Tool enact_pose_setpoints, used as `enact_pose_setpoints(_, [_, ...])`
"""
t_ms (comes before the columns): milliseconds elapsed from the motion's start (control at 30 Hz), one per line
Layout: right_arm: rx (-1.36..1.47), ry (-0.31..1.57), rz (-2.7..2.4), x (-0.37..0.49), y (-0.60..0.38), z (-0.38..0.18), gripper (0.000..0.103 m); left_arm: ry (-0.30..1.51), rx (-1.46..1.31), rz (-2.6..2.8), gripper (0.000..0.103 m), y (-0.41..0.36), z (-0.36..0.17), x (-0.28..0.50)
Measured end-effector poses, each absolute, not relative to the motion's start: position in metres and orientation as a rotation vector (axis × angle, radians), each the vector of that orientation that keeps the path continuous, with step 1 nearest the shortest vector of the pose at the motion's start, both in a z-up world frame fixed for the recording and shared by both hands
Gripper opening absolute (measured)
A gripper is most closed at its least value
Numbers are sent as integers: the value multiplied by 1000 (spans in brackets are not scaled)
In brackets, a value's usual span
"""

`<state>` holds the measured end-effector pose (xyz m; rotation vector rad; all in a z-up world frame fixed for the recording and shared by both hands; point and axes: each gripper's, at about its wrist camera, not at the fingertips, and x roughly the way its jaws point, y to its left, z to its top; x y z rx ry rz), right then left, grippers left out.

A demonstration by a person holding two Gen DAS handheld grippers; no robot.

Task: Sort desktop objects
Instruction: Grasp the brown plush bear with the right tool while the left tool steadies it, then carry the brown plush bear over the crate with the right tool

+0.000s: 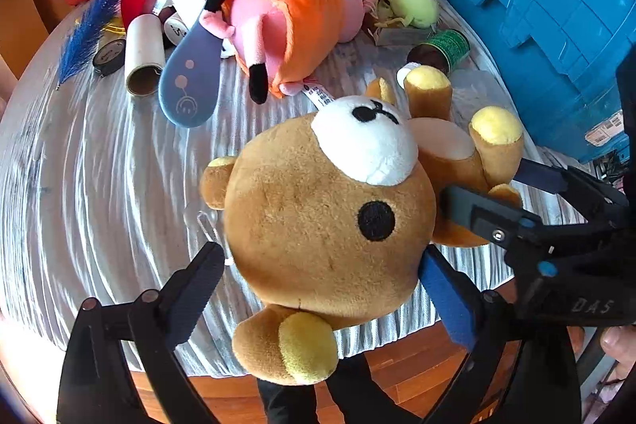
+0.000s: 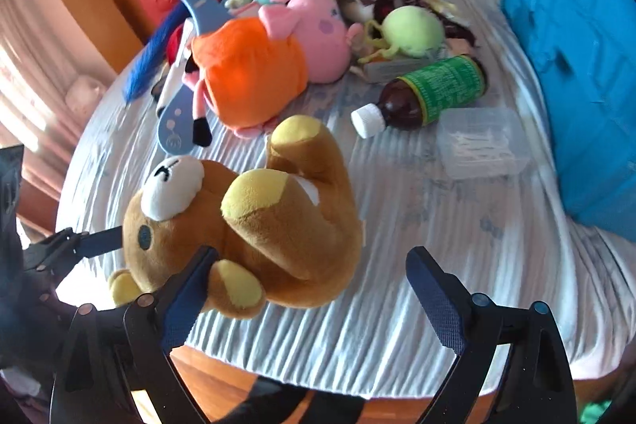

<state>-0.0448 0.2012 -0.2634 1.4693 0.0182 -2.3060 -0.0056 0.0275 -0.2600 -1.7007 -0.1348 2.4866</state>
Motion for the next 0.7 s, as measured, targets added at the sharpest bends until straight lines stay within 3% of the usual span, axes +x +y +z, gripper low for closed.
enact_pose_setpoints(133, [1509, -63, -2254, -56, 197, -283, 92, -106, -1668, 2531, 95, 28, -264, -8])
enact_pose_setpoints(167, [1504, -96, -2243, -57, 199, -283, 85, -108, -1648, 2540, 90, 27, -261, -8])
enact_pose_setpoints(200, [1484, -123, -2220, -56, 199, -280, 69, -99, -1631, 2548, 88, 26, -257, -8])
enact_pose_setpoints(233, [1474, -103, -2232, -55, 197, -275, 67, -87, -1621, 2547, 87, 27, -255, -8])
enact_pose_setpoints(433, [1406, -43, -2298, -48, 189, -252, 63, -71, -1516, 2579, 85, 20, -228, -6])
enact_pose_setpoints(700, [1144, -3, -2473, -43, 180, -161, 63, -36, -1191, 2678, 85, 13, -144, -13])
